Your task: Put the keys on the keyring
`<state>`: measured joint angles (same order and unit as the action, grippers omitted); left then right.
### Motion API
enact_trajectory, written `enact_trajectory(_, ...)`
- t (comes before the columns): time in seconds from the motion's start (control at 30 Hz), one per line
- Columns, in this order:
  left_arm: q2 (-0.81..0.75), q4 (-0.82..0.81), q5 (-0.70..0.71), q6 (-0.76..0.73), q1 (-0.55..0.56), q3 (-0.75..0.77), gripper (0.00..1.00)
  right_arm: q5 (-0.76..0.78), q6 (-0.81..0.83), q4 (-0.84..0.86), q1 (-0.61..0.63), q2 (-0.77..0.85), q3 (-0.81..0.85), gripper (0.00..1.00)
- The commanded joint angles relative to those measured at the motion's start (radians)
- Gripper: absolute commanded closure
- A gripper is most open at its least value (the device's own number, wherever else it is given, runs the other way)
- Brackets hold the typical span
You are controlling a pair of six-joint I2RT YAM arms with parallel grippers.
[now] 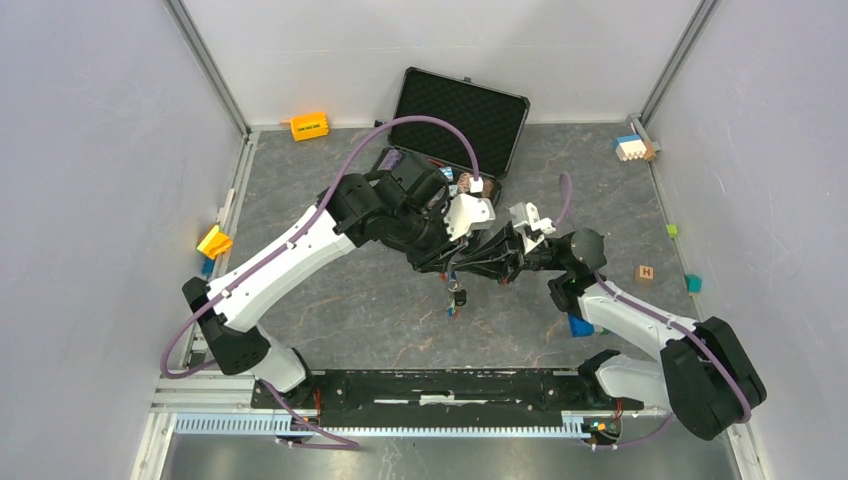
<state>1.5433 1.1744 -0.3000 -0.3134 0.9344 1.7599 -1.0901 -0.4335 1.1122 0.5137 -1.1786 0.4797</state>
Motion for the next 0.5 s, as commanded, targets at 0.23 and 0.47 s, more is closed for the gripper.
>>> enact_trajectory(0.23,-0.139,-0.098,0.045,-0.095,-0.01,-0.099,0.49,0.029,-0.017,0.05,-0.03,0.043,0.011,1.0)
enact_trajectory(0.47,-0.298,-0.373,-0.039,-0.159,-0.013,-0.325,0.49,0.018,-0.025,0.061,-0.041,0.058,0.01,1.0)
